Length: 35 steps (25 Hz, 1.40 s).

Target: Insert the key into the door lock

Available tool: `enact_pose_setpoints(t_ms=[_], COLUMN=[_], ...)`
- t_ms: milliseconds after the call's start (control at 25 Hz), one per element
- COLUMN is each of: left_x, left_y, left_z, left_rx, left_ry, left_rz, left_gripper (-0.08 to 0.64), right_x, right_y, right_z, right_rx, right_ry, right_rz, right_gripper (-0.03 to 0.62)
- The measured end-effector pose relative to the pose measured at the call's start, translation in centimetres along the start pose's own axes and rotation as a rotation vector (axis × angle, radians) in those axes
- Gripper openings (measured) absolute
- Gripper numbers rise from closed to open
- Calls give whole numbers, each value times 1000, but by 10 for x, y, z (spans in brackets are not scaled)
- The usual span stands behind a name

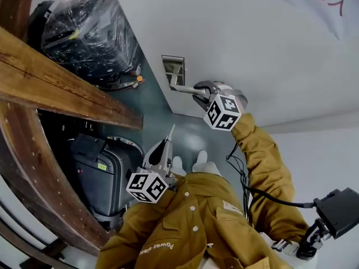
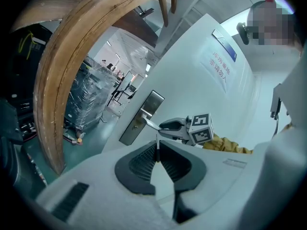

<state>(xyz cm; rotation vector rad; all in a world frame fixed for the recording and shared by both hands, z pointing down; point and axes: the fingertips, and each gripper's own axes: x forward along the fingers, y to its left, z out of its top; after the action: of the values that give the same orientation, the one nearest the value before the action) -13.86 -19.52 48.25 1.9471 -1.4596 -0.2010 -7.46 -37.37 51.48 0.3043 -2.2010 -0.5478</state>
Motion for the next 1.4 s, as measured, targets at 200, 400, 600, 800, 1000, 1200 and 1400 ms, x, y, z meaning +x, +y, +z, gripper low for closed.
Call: enact_pose_setpoints(t_ms=[200,400,600,800,1000,1200,1400], left_x=[24,63,107,143,162,174,178], left_y=[9,38,62,81,104,98,95], left_z=[-10,-17,-8,-2,-4,-1,3], left_rx=[-145,-389,-568,-793,-881,-934,-953], left_ry=[12,-47,-125,-220,-242,-255,-262], left_rz=[-16,-48,-66,-111,-92,-131,-145], left_gripper=[26,26,26,26,26,26,26], right_x=[0,0,1,1,0,-3,-3], right_y=[-6,-4,-2,1,3,4,3], right_z=[-1,1,1,2,6,6,8], right_rx=[14,28,32,39,45,64,67], right_ry=[-22,-33,-24,-19,-19,-18,-10], right_rz=[-3,-18,-19,-23,-21,-20,-14], right_gripper=[117,115,114,114,114,112,112])
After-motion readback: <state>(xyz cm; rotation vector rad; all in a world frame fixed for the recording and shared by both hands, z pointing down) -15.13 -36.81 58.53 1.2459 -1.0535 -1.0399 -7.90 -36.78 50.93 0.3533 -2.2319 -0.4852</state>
